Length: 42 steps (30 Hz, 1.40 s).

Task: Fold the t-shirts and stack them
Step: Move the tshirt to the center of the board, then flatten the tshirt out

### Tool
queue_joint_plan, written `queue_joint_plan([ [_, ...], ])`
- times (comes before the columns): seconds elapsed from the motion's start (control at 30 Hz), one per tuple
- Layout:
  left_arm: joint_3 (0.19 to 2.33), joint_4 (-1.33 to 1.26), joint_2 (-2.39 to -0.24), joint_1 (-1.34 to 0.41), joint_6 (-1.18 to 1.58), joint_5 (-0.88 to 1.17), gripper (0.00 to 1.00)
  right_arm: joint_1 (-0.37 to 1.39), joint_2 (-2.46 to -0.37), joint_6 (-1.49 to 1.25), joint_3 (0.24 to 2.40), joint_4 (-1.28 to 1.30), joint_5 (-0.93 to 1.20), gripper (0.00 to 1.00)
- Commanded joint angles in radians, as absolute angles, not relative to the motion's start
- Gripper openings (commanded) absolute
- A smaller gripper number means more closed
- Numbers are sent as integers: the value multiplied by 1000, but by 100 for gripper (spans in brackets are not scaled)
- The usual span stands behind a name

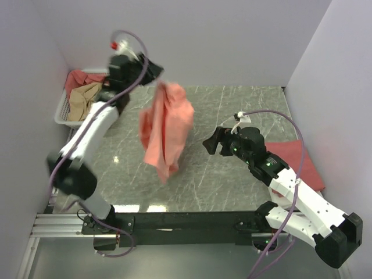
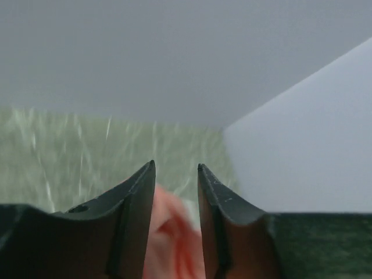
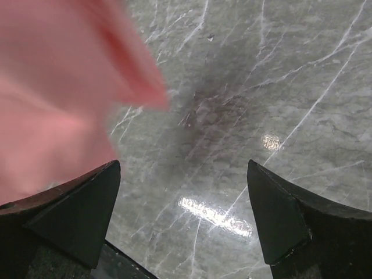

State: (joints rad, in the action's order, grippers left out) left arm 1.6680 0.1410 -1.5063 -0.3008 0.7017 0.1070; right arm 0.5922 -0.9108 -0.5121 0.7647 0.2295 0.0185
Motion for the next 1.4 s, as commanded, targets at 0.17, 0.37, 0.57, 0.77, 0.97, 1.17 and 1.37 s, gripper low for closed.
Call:
queue_joint_plan([
  [0.17, 1306, 161, -1542, -305, 856, 137, 43, 598, -1027, -574, 724, 171, 35, 90],
  [0.37, 1021, 290, -1332, -318, 887, 3, 34, 632, -1188, -618, 680, 71, 22, 82],
  [0.57, 763, 316, -1157, -414, 942, -35, 34, 638, -1376, -672, 718, -33, 5, 76],
  [0.77, 632, 296, -1115, -528, 1008, -66, 36, 646, -1492, -699, 842, -35, -66, 70],
  [0.97, 583, 278, -1100, -563, 1028, -100, 35, 687, -1600, -692, 1036, 83, -210, 63],
  [1.17, 589, 330, -1103, -563, 1049, -156, 32, 698, -1741, -695, 1176, 187, -291, 55],
  [1.37, 578, 341, -1098, -561, 1042, -178, 32, 699, -1825, -710, 1219, 204, -307, 51],
])
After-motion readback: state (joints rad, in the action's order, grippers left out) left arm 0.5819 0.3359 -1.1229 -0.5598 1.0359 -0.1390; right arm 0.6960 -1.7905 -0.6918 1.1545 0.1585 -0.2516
